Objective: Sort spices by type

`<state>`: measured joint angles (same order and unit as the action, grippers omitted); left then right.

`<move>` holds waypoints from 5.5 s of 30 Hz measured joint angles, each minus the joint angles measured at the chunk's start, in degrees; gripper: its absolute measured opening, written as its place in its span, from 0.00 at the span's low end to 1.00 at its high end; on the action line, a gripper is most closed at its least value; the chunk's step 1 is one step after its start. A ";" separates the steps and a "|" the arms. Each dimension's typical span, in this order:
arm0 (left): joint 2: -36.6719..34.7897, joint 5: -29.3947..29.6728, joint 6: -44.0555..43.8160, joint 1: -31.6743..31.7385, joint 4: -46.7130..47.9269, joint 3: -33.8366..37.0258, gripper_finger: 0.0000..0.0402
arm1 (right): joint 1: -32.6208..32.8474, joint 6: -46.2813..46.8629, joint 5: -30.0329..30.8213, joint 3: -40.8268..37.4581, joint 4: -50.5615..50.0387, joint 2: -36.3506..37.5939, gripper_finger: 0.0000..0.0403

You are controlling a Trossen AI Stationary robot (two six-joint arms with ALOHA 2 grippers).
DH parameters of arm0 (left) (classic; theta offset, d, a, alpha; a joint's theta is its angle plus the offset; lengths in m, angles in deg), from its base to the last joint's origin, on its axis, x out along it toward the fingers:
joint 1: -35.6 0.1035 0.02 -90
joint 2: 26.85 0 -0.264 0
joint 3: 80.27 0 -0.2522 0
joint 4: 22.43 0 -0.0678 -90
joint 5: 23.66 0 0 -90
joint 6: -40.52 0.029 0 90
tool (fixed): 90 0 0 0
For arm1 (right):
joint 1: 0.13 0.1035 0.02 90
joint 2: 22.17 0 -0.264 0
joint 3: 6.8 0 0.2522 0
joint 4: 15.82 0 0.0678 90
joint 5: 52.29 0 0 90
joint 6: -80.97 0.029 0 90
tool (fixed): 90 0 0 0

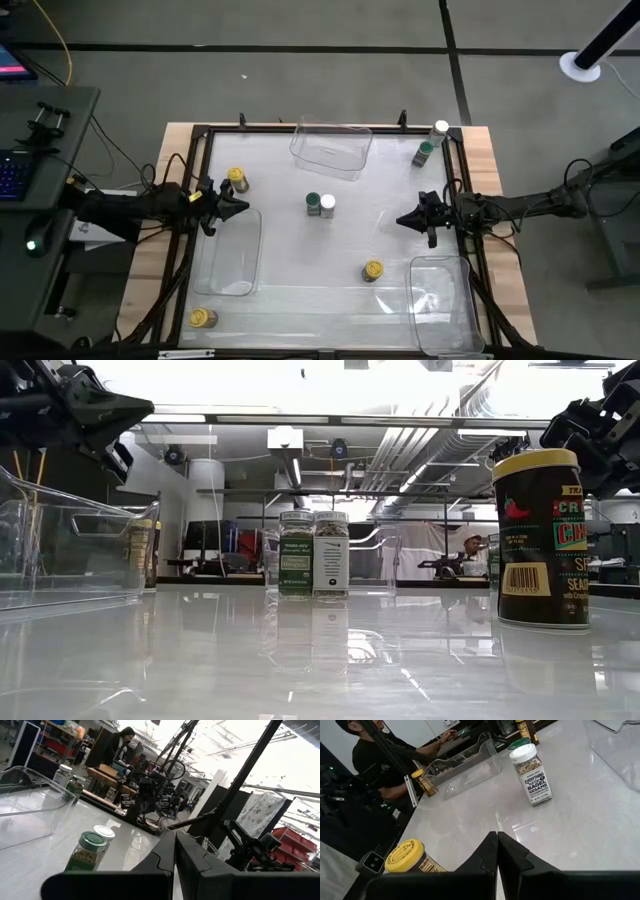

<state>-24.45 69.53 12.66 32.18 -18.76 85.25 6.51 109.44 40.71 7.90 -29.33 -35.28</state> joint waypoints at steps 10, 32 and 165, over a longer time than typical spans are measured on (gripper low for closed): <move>0.01 0.02 0.00 0.00 0.00 0.00 0.00 | -0.01 0.00 0.01 -0.01 0.00 0.00 0.00; 0.02 0.02 -0.02 -0.02 0.00 0.01 0.00 | -0.01 0.00 0.00 -0.01 0.00 0.00 0.00; 0.01 0.02 -0.01 0.00 0.00 0.00 0.00 | -11.85 27.51 14.29 58.42 -73.22 -46.85 0.49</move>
<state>-24.44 69.54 12.65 32.18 -18.76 85.25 -5.34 136.95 55.00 66.31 -102.55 -82.13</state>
